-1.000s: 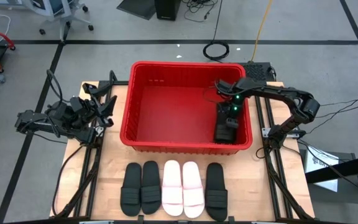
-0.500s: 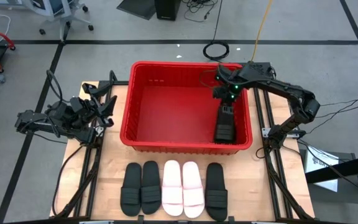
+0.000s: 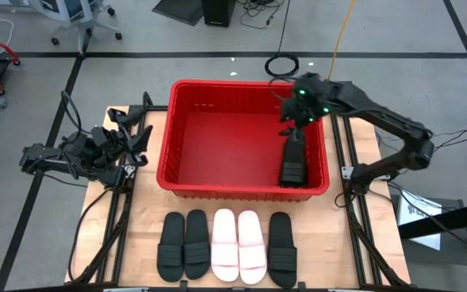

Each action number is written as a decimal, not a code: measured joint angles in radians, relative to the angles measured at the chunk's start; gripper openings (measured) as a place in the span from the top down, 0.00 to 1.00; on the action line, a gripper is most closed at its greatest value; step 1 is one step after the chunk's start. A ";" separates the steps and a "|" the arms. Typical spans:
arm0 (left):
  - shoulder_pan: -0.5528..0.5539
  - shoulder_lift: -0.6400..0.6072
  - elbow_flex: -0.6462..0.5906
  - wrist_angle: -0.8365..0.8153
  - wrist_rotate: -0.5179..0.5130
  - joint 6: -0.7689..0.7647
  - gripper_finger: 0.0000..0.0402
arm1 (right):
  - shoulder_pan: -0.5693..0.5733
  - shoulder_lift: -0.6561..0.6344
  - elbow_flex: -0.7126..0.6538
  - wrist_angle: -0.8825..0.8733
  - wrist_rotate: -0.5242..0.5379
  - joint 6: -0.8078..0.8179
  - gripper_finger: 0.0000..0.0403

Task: Pick and place slides into bin
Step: Put the right black slide into the red bin

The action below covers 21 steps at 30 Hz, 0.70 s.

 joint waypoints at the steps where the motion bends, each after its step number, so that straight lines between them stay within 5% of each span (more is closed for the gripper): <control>1: 0.000 0.000 0.000 0.000 0.010 -0.004 0.40 | 0.019 -0.024 0.000 0.025 0.000 0.016 0.45; 15: 0.000 0.000 0.000 -0.007 0.228 -0.145 0.40 | 0.464 -0.208 -0.005 0.192 -0.028 0.281 0.45; 21: 0.000 0.000 0.000 -0.051 0.250 -0.218 0.40 | 0.641 -0.207 -0.158 0.384 -0.081 0.392 0.46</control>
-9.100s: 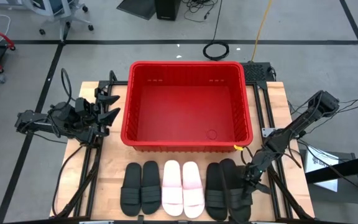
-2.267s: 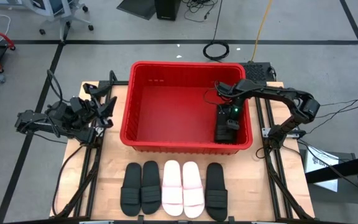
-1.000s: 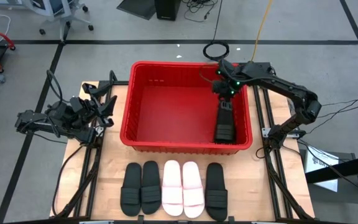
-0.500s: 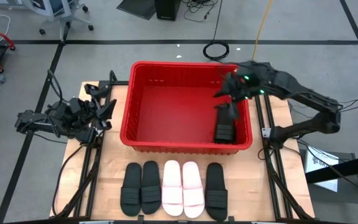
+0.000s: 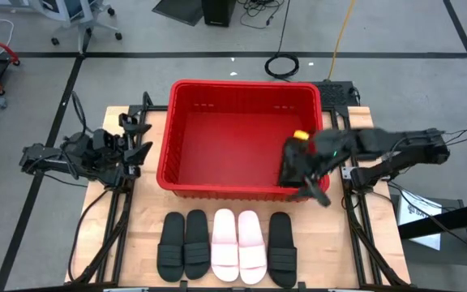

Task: Pick and place slides into bin
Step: Put the right black slide into the red bin

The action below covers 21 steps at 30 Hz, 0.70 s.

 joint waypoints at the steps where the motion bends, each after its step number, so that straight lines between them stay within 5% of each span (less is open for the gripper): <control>1: 0.000 0.000 0.000 -0.012 0.000 -0.011 0.40 | 0.024 0.000 -0.039 0.032 0.002 0.017 0.46; 13: 0.000 0.000 0.000 -0.054 0.202 -0.171 0.40 | 0.265 0.003 -0.522 0.614 0.010 0.428 0.46; 21: 0.000 0.000 0.000 -0.079 0.215 -0.211 0.40 | 0.412 0.011 -0.663 0.800 0.177 0.521 0.47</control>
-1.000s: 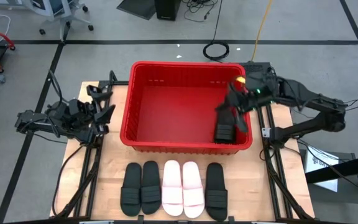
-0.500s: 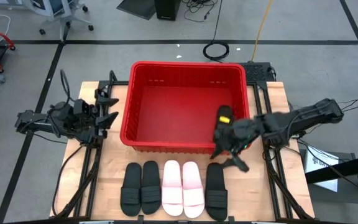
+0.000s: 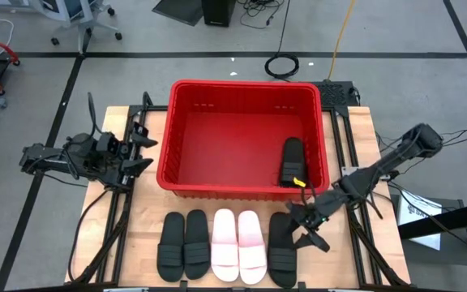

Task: Pick and place slides into bin
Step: Put the right black slide into the red bin

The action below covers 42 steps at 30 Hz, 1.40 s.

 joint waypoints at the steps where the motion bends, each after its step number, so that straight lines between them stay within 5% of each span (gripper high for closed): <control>1: 0.000 0.000 0.000 -0.001 0.000 0.000 0.40 | 0.016 0.001 -0.002 -0.001 0.021 0.001 0.47; 7: 0.000 0.000 0.000 -0.001 -0.005 -0.003 0.40 | 0.098 0.065 -0.002 -0.002 0.123 -0.004 0.47; 22: 0.000 0.000 0.000 0.000 -0.010 0.000 0.40 | 0.113 0.251 -0.003 -0.040 0.145 0.048 0.47; 42: 0.000 0.000 0.000 -0.001 -0.010 0.000 0.40 | 0.114 0.368 -0.003 -0.002 0.032 0.204 0.48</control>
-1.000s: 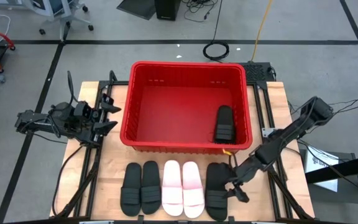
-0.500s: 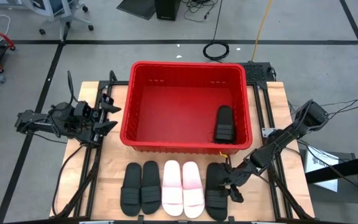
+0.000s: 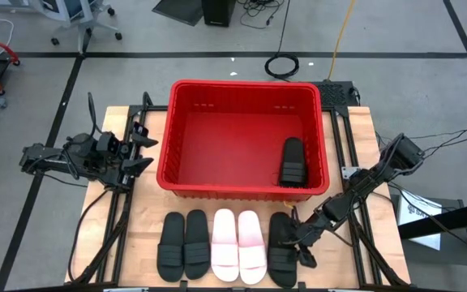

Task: Pick and place slides into bin
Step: Put the right black slide into the red bin

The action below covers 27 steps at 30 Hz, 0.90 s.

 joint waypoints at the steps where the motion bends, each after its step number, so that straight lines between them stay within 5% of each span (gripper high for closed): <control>1: 0.000 0.000 0.000 0.000 0.000 0.000 0.40 | 0.000 -0.001 0.000 0.020 -0.003 -0.009 0.50; 15: 0.000 0.000 0.000 0.000 0.000 0.000 0.40 | 0.000 -0.004 -0.001 0.066 -0.026 -0.022 0.96; 27: 0.000 0.000 0.000 -0.001 0.000 -0.002 0.40 | -0.056 -0.008 -0.001 0.064 -0.099 -0.086 0.98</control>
